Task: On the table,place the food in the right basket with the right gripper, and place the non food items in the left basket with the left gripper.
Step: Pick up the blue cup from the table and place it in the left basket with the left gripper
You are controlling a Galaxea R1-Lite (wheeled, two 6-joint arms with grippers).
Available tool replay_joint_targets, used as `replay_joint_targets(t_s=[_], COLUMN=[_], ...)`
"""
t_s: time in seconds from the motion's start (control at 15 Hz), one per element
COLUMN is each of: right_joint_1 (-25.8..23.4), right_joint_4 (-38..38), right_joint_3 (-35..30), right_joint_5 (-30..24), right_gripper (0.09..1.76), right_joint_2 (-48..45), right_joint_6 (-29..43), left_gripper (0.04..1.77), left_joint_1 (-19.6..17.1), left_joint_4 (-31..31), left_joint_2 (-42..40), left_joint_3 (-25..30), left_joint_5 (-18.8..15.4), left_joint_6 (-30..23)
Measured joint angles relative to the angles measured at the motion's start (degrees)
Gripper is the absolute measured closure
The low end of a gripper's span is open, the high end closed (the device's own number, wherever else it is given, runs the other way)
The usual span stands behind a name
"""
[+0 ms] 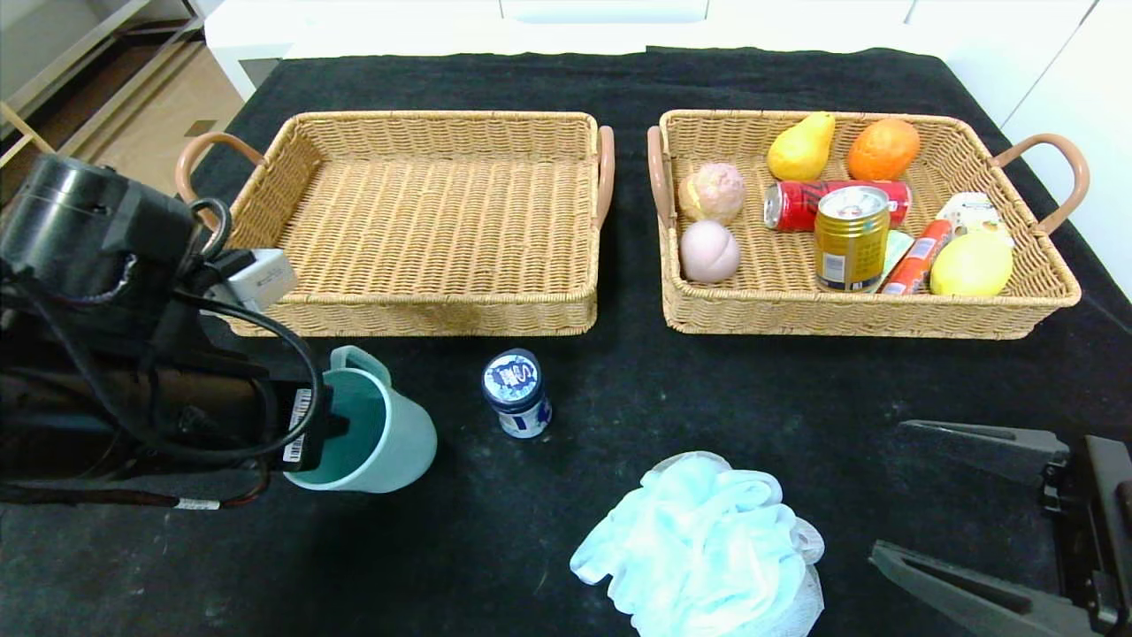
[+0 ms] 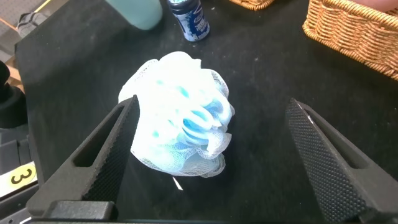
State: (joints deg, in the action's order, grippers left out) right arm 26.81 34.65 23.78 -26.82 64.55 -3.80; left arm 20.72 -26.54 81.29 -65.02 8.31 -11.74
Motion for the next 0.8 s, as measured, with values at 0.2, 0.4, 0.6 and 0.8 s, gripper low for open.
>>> replay_joint_targets(t_s=[0.2,0.4,0.6,0.8], right_joint_1=[-0.07,-0.79,-1.04,-1.07], right_joint_4=[-0.04,0.09,0.02,0.02], right_joint_3=[0.11,0.33,0.44,0.44], right_joint_5=[-0.02,-0.07,-0.07,-0.07], right_gripper=[0.14,0.14,0.14,0.14], right_joint_2=[0.05,0.11,0.11,0.09], right_joint_6=[0.0,-0.02,-0.02,-0.05], left_gripper=[1.63,1.63,1.63,1.63], left_joint_1=[2.89,3.39,3.44,3.44], left_joint_4=[-0.2,-0.22,-2.89,-3.12], left_joint_2=[-3.51,-6.67,-9.73,-11.12], left_joint_3=[0.33,-0.21,-3.85,-7.96], left_joint_5=[0.67,0.8,0.55,0.63], left_joint_6=[0.39,0.52,0.52,0.5])
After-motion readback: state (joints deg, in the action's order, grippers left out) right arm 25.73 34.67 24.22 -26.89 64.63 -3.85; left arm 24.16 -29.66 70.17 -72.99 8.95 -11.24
